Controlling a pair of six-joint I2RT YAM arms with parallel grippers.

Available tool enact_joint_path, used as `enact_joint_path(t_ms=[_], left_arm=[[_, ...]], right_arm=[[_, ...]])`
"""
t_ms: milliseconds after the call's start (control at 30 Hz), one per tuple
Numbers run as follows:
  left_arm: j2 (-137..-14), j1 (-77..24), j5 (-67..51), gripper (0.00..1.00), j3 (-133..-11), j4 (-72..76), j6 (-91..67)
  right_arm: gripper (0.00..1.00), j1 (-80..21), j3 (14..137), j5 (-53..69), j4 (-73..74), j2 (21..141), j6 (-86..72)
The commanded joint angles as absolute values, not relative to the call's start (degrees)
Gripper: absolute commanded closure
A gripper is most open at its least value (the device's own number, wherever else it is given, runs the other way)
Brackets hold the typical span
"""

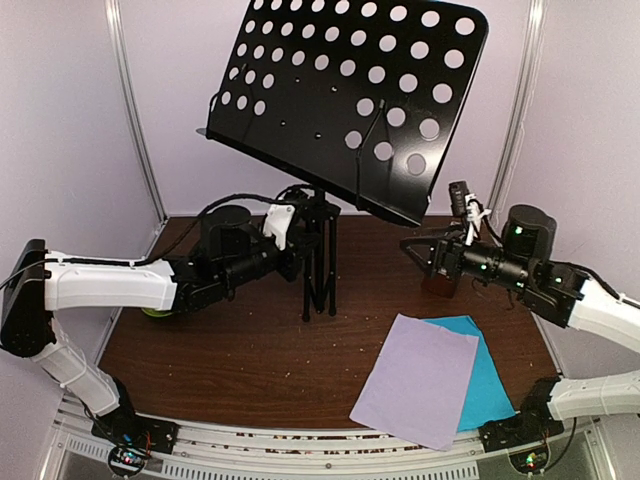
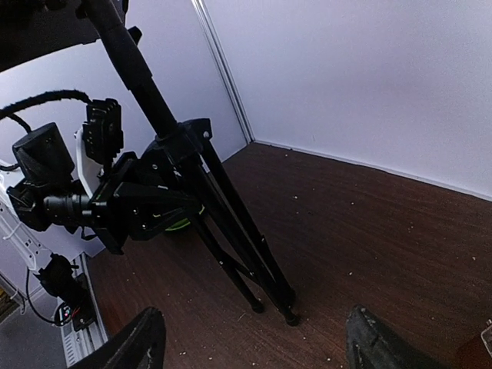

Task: Set up the instrument practice props

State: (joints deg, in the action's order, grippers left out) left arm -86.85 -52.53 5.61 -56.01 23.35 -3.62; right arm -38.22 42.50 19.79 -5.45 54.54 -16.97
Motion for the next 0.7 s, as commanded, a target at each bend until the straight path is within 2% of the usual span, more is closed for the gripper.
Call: enact_joint_path(t_ms=[0, 400, 667], left_arm=[[-85.49, -51.35, 5.1, 1.0, -57.89, 22.85, -4.31], [-85.62, -50.98, 3.88, 1.0, -58.26, 21.28, -4.61], [-85.8, -50.41, 2.37, 1.0, -58.3, 21.18, -5.02]], right_arm=[[0.21, -38.27, 45.31, 23.95, -14.48, 61.68, -13.07], [0.33, -40.37, 58.68, 30.1, -14.57, 83.01, -7.8], [0.4, -42.35, 63.1, 31.64, -11.71, 89.28, -3.1]])
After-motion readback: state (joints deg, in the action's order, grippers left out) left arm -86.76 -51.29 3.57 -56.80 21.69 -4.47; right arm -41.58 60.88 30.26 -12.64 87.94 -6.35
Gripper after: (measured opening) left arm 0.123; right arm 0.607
